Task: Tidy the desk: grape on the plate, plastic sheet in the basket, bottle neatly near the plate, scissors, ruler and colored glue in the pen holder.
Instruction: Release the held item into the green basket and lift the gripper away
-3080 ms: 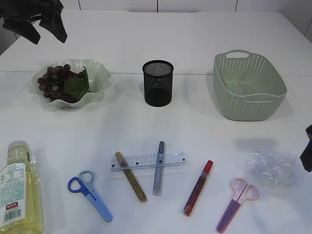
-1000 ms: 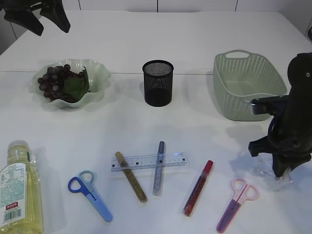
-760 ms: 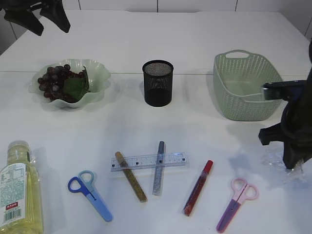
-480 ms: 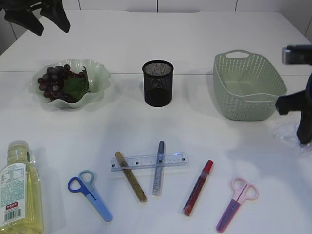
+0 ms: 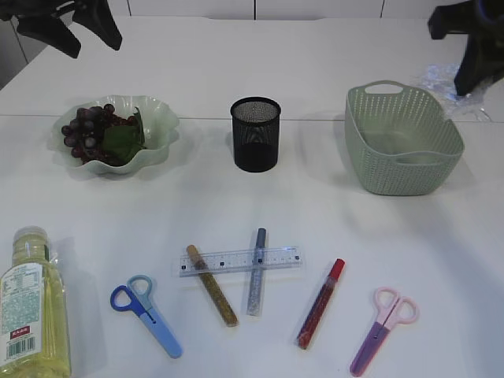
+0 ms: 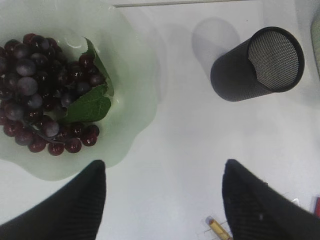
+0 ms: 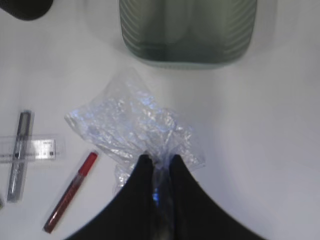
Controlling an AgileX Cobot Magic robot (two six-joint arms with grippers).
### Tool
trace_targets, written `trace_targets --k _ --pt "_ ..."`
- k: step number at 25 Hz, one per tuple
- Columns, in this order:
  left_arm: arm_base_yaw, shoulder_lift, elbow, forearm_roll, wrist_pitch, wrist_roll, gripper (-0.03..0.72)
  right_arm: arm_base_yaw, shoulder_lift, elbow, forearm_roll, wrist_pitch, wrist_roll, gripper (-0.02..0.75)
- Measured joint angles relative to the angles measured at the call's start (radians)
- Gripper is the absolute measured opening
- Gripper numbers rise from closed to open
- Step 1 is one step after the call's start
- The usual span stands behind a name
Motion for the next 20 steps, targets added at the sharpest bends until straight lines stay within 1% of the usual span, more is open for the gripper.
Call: trace_targets --k 7,12,15,20 --pt "-0.026 0.000 0.000 0.045 0.000 -0.002 0.529 0.000 0.288 -0.321 0.000 0.005 -0.029 0.049" --pt "-0.036 -0.007 0.000 0.055 0.000 -0.013 0.527 -0.016 0.455 -0.502 -0.001 0.006 -0.033 0.048" --pt "-0.036 -0.027 0.000 0.066 0.000 -0.016 0.526 -0.046 0.523 -0.567 -0.004 0.006 -0.032 0.048" --pt "-0.036 -0.092 0.000 0.083 0.002 -0.017 0.515 -0.107 0.589 -0.595 -0.021 0.008 -0.033 0.048"
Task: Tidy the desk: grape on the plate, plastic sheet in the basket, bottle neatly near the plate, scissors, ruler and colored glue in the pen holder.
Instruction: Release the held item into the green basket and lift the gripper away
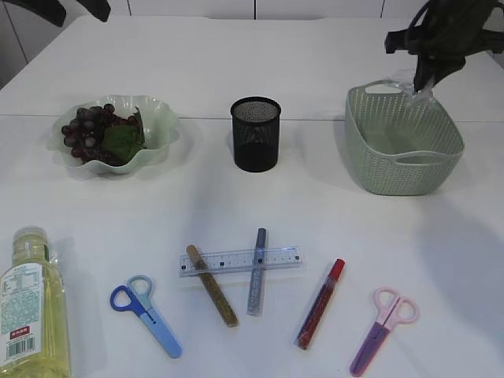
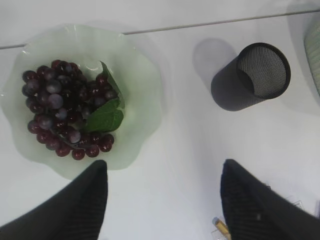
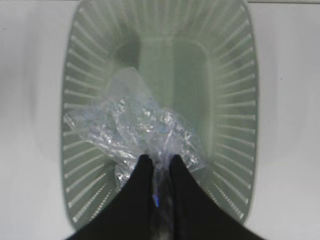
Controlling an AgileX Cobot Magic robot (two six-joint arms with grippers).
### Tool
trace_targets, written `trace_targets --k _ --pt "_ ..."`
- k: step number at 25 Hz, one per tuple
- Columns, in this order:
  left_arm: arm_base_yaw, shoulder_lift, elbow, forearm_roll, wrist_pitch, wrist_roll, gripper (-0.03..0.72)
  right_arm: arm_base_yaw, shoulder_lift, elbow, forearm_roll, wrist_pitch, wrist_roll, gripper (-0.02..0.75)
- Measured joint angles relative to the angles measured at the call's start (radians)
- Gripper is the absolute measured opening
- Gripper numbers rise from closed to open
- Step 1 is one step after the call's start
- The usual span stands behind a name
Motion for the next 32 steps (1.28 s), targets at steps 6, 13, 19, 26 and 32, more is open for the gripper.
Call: trace_targets --k 6,13,19,26,32 --pt "0.000 -0.097 0.000 0.024 0.006 -0.010 0.514 -0.018 0.028 0.000 -0.009 0.000 0.000 0.050" --pt "0.000 -0.242 0.077 0.056 0.012 -0.076 0.514 -0.018 0.035 0.000 0.026 -0.010 0.000 0.317" --pt "0.000 -0.417 0.300 0.107 0.014 -0.142 0.514 -0.018 0.035 0.000 0.034 -0.004 0.000 0.552" --pt "0.000 -0.624 0.549 0.118 0.014 -0.230 0.553 -0.018 0.035 0.000 0.112 -0.002 0.002 0.554" --pt "0.000 -0.780 0.776 0.110 0.014 -0.444 0.599 -0.018 0.035 0.000 0.228 -0.002 -0.010 0.532"
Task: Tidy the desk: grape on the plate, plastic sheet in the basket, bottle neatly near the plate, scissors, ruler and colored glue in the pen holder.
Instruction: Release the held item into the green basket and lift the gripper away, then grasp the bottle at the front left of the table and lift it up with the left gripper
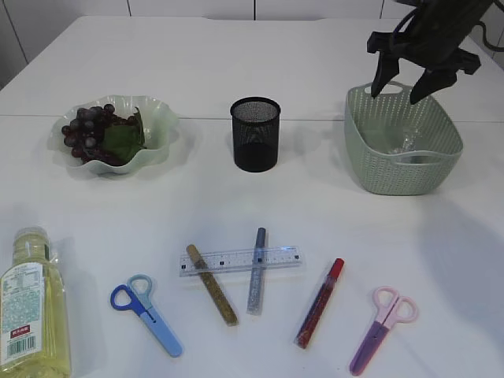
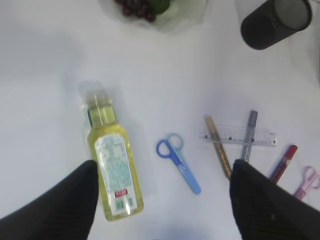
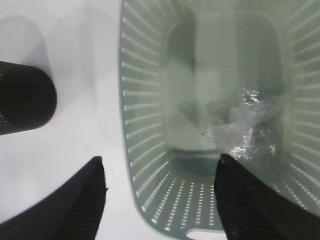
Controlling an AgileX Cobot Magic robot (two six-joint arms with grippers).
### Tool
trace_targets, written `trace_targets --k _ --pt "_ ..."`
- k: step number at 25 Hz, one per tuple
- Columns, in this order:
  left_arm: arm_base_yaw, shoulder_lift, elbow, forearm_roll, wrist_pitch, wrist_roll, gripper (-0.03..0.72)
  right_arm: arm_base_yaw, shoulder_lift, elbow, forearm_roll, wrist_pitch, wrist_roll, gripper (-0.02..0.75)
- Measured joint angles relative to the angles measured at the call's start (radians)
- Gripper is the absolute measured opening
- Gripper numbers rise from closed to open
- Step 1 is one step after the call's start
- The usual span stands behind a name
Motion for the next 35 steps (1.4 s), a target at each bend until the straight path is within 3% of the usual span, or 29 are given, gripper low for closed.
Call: trace_targets --k 6,10,18,35 --pt "0.000 -0.027 0.223 -0.035 -0.002 -0.124 0.594 0.000 -0.027 0.044 0.049 0.000 -0.043 0.503" --pt "0.000 -0.027 0.289 0.022 -0.010 -0.175 0.593 0.000 -0.093 0.144 0.060 0.000 -0.082 0.498" --pt "0.000 0.070 0.307 0.049 -0.040 -0.210 0.592 0.000 -0.238 0.312 0.127 0.000 -0.122 0.496" --pt "0.000 0.399 0.307 0.052 -0.194 -0.217 0.590 0.000 -0.282 0.317 0.134 0.000 -0.138 0.494"
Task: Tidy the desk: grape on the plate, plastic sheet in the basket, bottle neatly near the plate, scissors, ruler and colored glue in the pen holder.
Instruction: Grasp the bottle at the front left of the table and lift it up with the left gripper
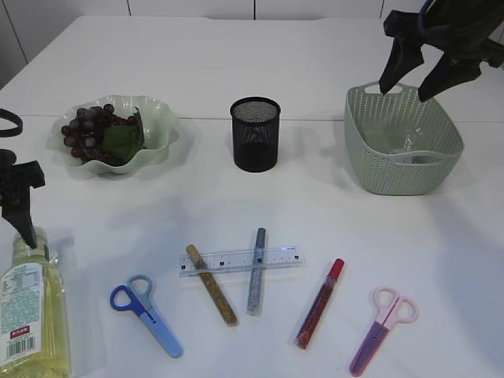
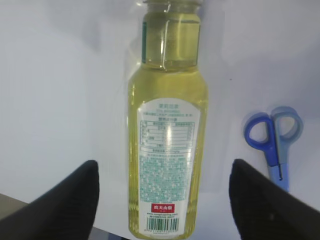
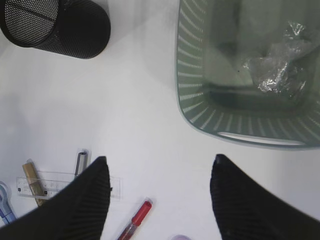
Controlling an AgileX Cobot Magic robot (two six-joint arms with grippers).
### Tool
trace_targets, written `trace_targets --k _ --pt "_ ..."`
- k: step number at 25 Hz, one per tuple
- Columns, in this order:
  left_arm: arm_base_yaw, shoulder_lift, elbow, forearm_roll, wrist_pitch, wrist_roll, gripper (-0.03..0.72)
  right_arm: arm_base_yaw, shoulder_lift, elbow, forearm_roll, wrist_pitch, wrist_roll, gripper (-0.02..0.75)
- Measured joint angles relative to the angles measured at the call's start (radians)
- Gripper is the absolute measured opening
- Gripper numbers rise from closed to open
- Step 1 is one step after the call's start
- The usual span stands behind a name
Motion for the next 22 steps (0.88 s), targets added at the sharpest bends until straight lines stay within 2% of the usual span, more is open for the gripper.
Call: trace_targets --k 22 --pt "0.000 0.211 0.000 -0.007 -0.071 0.026 0.588 0.000 0.000 0.000 0.000 0.000 -0.006 0.491"
